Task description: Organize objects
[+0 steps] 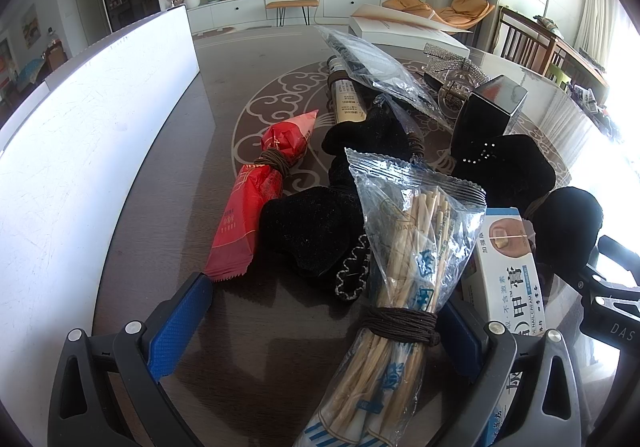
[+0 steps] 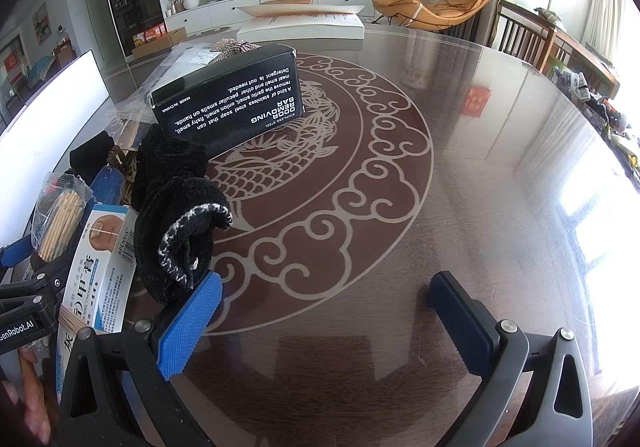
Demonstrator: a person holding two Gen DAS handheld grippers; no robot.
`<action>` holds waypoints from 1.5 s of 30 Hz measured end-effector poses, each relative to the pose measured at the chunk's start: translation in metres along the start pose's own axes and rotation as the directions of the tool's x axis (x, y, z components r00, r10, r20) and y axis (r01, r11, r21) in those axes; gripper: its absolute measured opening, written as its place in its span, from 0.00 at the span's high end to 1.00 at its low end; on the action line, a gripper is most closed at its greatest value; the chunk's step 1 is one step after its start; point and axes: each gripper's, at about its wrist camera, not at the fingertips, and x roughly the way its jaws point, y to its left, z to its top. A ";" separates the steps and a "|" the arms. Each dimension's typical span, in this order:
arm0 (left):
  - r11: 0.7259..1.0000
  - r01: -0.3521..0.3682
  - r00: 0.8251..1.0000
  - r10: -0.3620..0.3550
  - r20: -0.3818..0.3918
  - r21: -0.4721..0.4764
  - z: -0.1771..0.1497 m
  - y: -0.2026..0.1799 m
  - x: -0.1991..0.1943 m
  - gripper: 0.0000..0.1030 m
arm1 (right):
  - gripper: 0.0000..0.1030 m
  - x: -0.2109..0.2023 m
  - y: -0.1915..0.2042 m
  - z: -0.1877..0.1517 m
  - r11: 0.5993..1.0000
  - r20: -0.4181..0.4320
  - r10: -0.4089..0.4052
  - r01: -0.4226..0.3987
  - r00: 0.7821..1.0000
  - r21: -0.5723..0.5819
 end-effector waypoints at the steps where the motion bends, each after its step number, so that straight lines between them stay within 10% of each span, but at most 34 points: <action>1: 1.000 0.000 1.000 0.000 0.000 0.000 0.000 0.000 0.000 0.00 | 0.00 0.000 0.000 0.000 1.000 0.000 0.000 0.000 1.000 0.000; 45: 0.999 -0.023 1.000 0.024 0.003 -0.030 0.000 -0.001 0.000 0.00 | 0.00 0.000 0.000 0.000 1.000 0.001 0.000 0.000 1.000 0.000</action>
